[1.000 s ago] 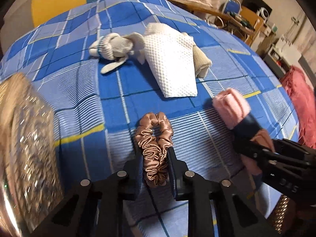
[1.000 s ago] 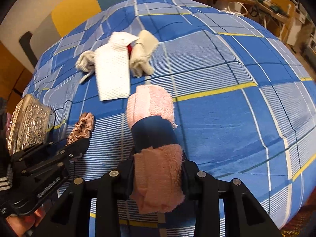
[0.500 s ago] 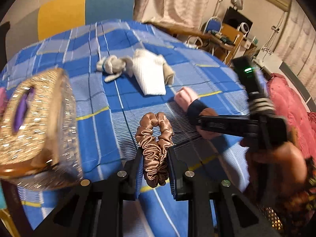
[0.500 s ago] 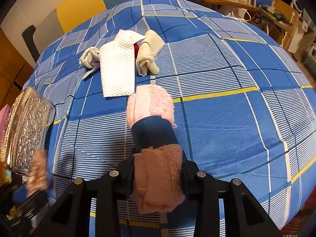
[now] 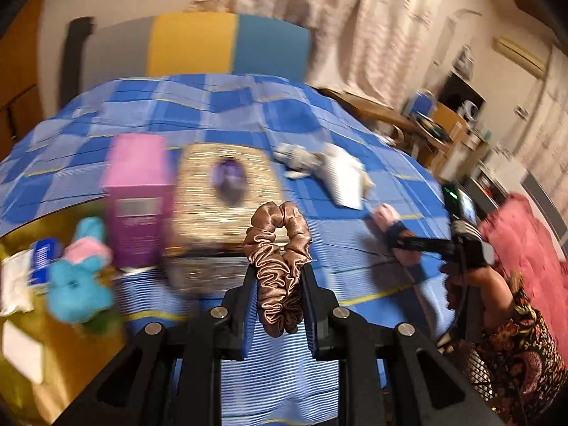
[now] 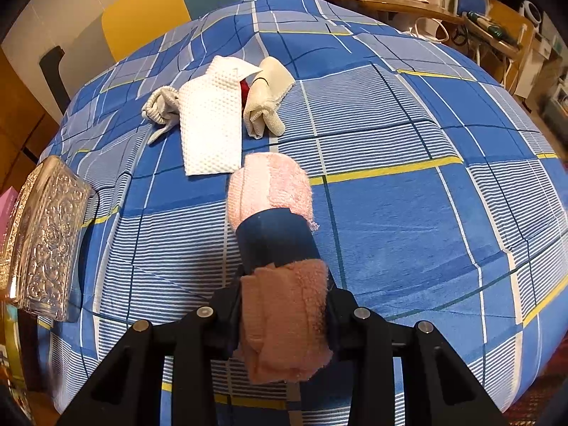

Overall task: Organize soft objects
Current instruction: 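Carry the brown scrunchie into the gold tray and open the left tool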

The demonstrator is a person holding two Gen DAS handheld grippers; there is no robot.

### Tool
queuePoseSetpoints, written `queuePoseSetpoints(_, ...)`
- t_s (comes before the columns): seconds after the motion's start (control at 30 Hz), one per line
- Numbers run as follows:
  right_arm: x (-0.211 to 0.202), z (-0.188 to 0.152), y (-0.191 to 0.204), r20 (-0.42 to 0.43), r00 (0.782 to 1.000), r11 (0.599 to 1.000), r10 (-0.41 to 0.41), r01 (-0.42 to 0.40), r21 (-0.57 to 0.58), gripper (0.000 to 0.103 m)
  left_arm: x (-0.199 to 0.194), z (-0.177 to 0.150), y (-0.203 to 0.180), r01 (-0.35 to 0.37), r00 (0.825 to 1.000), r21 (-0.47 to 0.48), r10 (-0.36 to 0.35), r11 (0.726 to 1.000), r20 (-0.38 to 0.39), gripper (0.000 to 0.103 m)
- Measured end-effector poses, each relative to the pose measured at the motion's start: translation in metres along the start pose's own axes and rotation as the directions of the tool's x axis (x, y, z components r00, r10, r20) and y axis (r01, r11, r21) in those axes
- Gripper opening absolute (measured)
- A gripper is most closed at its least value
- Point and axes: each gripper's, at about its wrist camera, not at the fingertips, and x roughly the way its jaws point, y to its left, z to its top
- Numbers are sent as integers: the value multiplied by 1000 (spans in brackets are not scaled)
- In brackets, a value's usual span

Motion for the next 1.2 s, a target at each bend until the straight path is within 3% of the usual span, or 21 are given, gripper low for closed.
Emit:
queuePoseSetpoints(0.23,-2,-2,4,15,1000,1000,-20,20,-18,38,-36,-10,88,-125,990,-168,135,978,44,21)
queuePoseSetpoints(0.37,-3,-2,1,18,1000,1000,-23,23,-2,38,-50,-27,143,-209,970,-309,236,928,53,21)
queuePoseSetpoints(0.57,-3,-3,-3,17,999,999,-37,36,21,38,-39,-54,210,-274,957,-463,285,843,-48,22)
queuePoseSetpoints(0.67,-3,-4,-2,20,999,999,-45,45,17,38,-26,-64,227,-312,949,-470,298,826,-106,22)
queuePoseSetpoints(0.8,-5,-4,1,32,998,998,-57,57,-1,38,-11,-69,239,-306,952,-475,268,825,-147,23)
queuePoseSetpoints(0.87,-7,-4,-1,34,998,998,-55,55,7,38,-2,-68,243,-292,956,-478,246,829,-158,32)
queuePoseSetpoints(0.97,-11,-4,-7,43,998,998,-51,49,33,38,8,-71,253,-288,957,-512,217,809,-194,40)
queuePoseSetpoints(1.03,-14,-4,-9,55,997,998,-58,56,40,38,7,-72,255,-279,959,-531,207,800,-192,41)
queuePoseSetpoints(1.2,-25,-7,-9,92,994,997,-56,52,50,38,-6,-72,247,-285,959,-499,243,818,-149,43)
